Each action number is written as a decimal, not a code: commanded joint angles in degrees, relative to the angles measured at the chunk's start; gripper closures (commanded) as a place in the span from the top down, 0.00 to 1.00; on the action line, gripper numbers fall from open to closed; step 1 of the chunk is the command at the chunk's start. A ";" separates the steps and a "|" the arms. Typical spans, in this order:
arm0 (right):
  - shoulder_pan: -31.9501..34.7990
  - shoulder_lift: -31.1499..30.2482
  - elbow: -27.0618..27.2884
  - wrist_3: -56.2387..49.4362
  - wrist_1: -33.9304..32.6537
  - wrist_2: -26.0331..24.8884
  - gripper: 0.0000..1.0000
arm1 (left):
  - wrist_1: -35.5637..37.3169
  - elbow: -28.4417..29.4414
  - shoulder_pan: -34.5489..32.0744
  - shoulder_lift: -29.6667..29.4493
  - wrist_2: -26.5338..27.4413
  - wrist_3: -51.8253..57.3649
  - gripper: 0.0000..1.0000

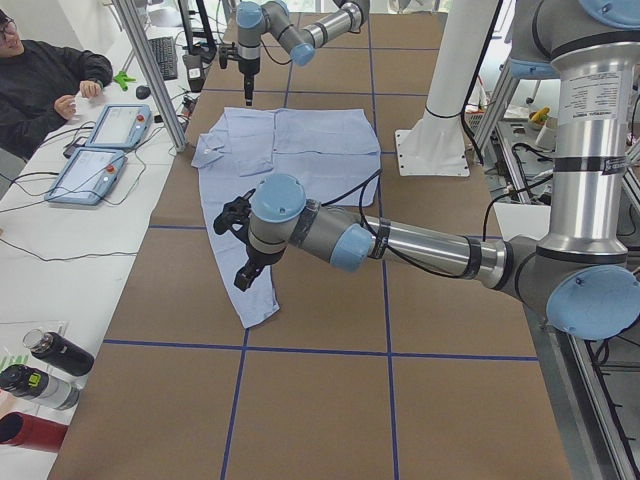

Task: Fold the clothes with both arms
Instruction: 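Withdraw the right gripper away from the shirt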

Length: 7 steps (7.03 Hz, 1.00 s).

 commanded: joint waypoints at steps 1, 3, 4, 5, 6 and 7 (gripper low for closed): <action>6.33 -16.75 16.23 -14.91 -2.59 2.73 1.00 | -2.18 0.37 2.54 0.07 1.83 -5.47 1.00; 12.75 -31.43 26.43 -26.87 -1.97 8.17 1.00 | -2.71 1.07 3.42 0.07 4.73 -6.79 1.00; 14.78 -38.64 30.75 -30.67 -1.71 9.58 1.00 | -6.72 2.81 4.90 0.16 5.44 -10.28 1.00; 17.15 -45.94 34.28 -33.32 1.08 9.95 1.00 | -14.59 6.23 7.09 0.24 8.32 -17.45 1.00; 19.96 -53.58 35.70 -34.74 6.33 13.00 1.00 | -24.06 10.78 9.47 0.51 10.96 -24.14 1.00; 22.33 -59.84 35.72 -34.93 13.08 15.37 1.00 | -32.16 15.70 12.27 0.60 11.94 -29.25 1.00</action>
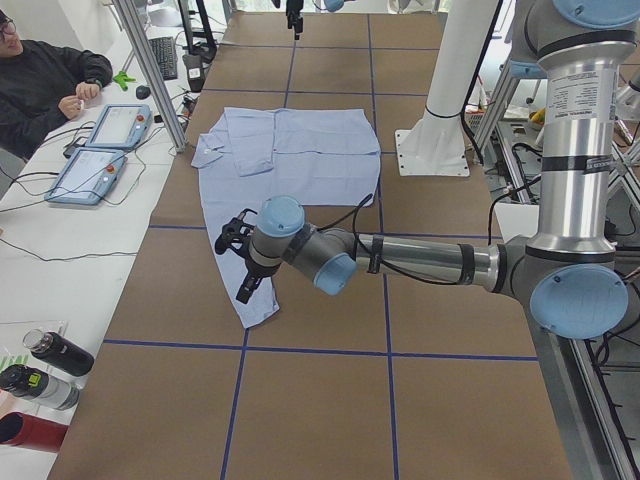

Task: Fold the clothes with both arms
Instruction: 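Withdraw the right gripper away from the shirt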

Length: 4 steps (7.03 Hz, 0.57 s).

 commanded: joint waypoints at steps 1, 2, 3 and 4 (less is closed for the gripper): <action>4.64 -10.91 1.26 -1.04 9.95 4.11 1.00 | -17.46 9.82 5.68 0.16 3.70 -10.41 1.00; 4.91 -10.85 1.18 -1.03 9.89 4.03 1.00 | -20.23 12.82 7.79 -0.27 5.72 -13.32 1.00; 4.83 -10.76 1.09 -0.95 9.89 4.03 1.00 | -21.82 14.50 10.51 -0.45 5.91 -16.04 1.00; 4.83 -10.85 1.09 -1.03 9.97 3.86 1.00 | -26.28 16.87 11.06 -0.37 5.92 -18.25 1.00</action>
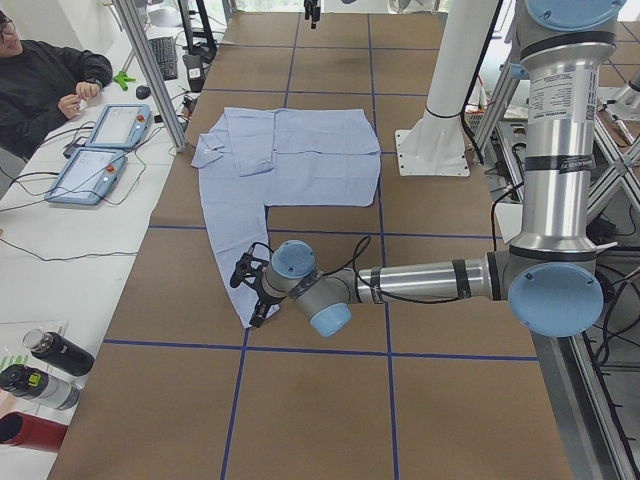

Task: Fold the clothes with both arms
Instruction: 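Withdraw the right gripper away from the shirt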

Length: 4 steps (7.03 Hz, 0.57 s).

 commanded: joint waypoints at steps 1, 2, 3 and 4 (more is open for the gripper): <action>0.18 -0.22 0.06 -0.05 0.25 -0.06 1.00 | -10.94 6.26 2.37 -0.12 0.71 -7.82 1.00; 0.10 -0.22 0.06 -0.05 0.25 -0.06 1.00 | -14.92 7.08 3.86 -0.38 6.45 -12.92 1.00; 0.09 -0.22 0.06 -0.05 0.25 -0.06 1.00 | -15.57 7.34 5.44 -0.82 7.82 -15.14 1.00; 0.09 -0.22 0.06 -0.05 0.25 -0.06 1.00 | -15.66 7.43 7.11 -1.86 8.00 -17.60 1.00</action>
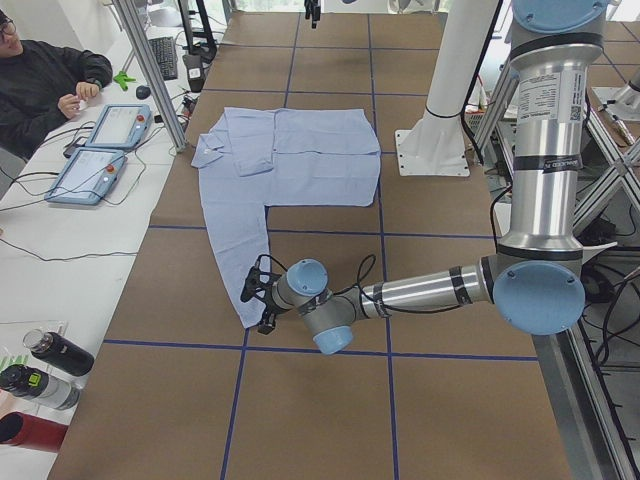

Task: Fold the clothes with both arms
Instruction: 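Move the left gripper to the other sleeve cuff and grasp it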

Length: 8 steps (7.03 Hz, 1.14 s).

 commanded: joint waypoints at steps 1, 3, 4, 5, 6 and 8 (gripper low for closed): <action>0.07 0.00 0.01 0.00 0.00 0.00 1.00 | -1.09 0.66 3.70 -1.74 1.21 -4.44 1.00; -0.01 0.08 0.01 0.00 0.00 0.00 1.00 | -1.00 1.97 5.20 -2.10 1.21 -4.45 1.00; -0.01 0.08 0.01 0.00 0.00 0.00 1.00 | -1.00 2.33 5.38 -2.54 1.13 -4.53 0.98; -0.01 0.08 0.01 0.00 0.00 -0.09 1.00 | -1.00 2.76 5.47 -2.54 1.13 -4.53 0.90; -0.01 0.08 0.09 0.09 0.00 0.00 1.00 | -0.91 3.12 5.56 -2.63 1.13 -4.53 0.82; -0.01 0.08 0.18 0.09 0.00 0.00 1.00 | -0.91 3.65 5.56 -2.63 1.13 -4.53 0.79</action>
